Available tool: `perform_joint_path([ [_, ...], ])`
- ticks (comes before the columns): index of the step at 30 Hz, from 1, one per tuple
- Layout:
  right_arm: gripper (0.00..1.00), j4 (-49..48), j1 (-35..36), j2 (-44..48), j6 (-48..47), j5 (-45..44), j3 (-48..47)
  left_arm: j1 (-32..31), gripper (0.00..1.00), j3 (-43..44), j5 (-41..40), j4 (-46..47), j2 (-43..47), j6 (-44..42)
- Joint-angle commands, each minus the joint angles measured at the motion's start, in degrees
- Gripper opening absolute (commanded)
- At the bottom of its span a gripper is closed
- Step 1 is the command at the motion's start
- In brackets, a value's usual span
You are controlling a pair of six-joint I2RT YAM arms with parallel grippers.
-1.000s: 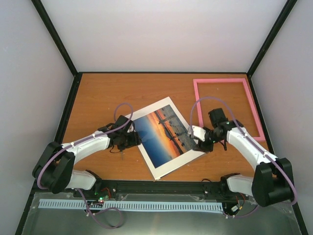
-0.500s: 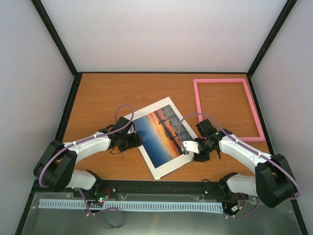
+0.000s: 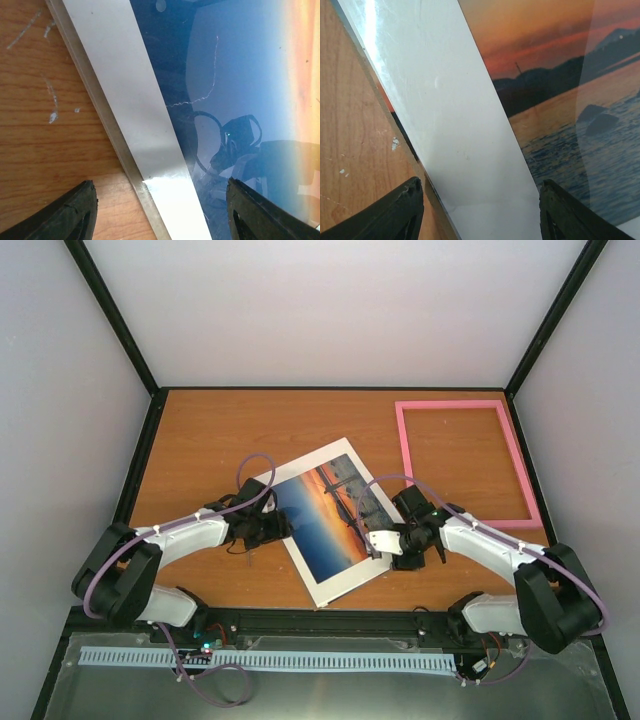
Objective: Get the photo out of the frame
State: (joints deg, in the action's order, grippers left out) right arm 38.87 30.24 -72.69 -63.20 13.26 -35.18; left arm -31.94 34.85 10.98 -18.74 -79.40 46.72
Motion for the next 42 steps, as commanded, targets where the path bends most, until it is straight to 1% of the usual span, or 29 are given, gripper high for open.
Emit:
perform_joint_path([
  [1, 0.63, -1.43, 1.56, -1.24, -0.03, -1.36, 0.9, -0.49, 0.71, 0.31, -0.48, 0.48, -1.16, 0.06],
  [6, 0.64, -4.55, 3.17, -1.95, 1.73, -3.89, 1.86, -0.48, 0.71, 0.41, -0.6, 0.32, -1.5, -0.05],
  [12, 0.62, -7.21, 3.59, -2.97, 4.12, -5.51, 1.35, -0.49, 0.71, 0.39, -1.02, 0.28, -1.55, -0.08],
  [17, 0.58, -5.81, 3.6, -3.73, 5.2, -3.5, -0.77, -0.49, 0.71, 0.21, -1.22, 0.09, -1.32, -0.06],
  [27, 0.58, -5.39, 3.6, -6.26, 6.64, -1.55, -3.61, -0.49, 0.71, -0.05, -1.8, -0.29, -0.77, -0.09],
  [42, 0.57, -10.51, 3.57, -8.97, 10.52, -4.78, -5.05, -0.49, 0.71, 0.13, -3.14, -1.53, 1.05, 0.14],
])
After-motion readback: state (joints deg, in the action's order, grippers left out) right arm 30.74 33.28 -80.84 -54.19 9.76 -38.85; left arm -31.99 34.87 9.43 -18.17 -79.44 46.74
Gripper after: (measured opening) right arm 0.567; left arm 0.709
